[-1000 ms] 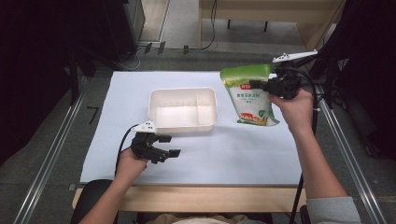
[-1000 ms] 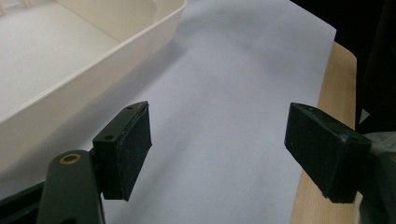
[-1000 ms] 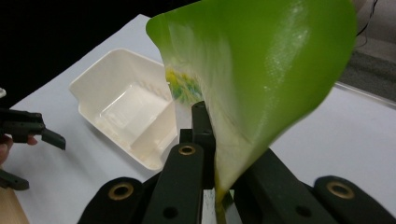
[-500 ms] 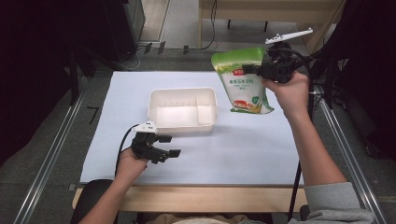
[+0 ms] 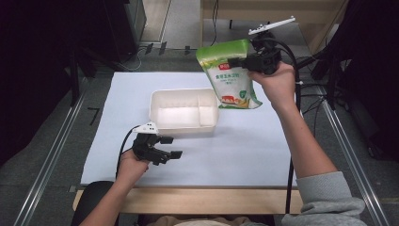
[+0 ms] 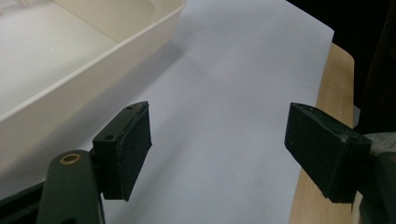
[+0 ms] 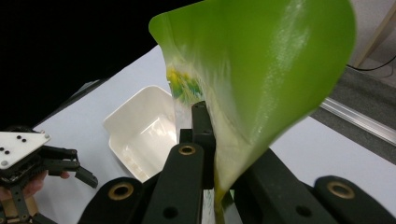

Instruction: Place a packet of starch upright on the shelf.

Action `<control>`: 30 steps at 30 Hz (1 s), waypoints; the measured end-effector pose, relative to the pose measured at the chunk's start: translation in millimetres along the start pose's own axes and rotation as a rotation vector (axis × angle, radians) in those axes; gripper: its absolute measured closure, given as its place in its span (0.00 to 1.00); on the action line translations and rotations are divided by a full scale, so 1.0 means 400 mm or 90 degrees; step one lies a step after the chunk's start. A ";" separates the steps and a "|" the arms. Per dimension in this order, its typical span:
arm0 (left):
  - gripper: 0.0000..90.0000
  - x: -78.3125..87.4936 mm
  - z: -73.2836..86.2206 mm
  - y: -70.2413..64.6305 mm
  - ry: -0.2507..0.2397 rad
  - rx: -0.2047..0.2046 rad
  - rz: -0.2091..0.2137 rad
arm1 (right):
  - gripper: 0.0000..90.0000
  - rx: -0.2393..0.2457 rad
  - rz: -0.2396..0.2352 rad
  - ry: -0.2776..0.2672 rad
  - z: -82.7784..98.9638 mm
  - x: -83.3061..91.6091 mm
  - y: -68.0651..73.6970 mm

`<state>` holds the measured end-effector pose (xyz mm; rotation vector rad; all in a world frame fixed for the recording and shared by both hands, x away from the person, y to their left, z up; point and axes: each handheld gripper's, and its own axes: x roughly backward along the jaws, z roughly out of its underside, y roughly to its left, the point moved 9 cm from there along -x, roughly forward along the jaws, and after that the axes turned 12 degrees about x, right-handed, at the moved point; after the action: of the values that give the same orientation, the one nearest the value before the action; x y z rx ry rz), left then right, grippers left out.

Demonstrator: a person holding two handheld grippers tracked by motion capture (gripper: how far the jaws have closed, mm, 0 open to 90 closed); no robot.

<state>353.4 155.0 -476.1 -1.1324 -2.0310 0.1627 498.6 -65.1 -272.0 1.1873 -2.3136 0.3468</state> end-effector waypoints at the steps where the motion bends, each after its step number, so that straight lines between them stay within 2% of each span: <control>1: 0.26 0.000 0.000 0.000 -0.001 -0.001 0.000 | 1.00 0.003 -0.002 0.002 -0.006 -0.008 0.003; 11: 0.26 0.001 0.000 -0.001 -0.001 0.000 0.001 | 1.00 0.017 -0.011 0.011 -0.056 -0.069 0.031; 15: 0.26 0.001 0.000 -0.001 -0.001 0.000 0.001 | 1.00 0.029 -0.017 0.019 -0.074 -0.105 0.048; 30: 0.26 0.003 -0.001 -0.002 -0.002 -0.002 0.004 | 1.00 0.042 -0.044 0.037 -0.119 -0.234 0.108</control>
<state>352.7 155.4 -474.8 -1.1411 -2.0310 0.1642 524.5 45.0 -283.5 1.2681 -2.2213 0.4301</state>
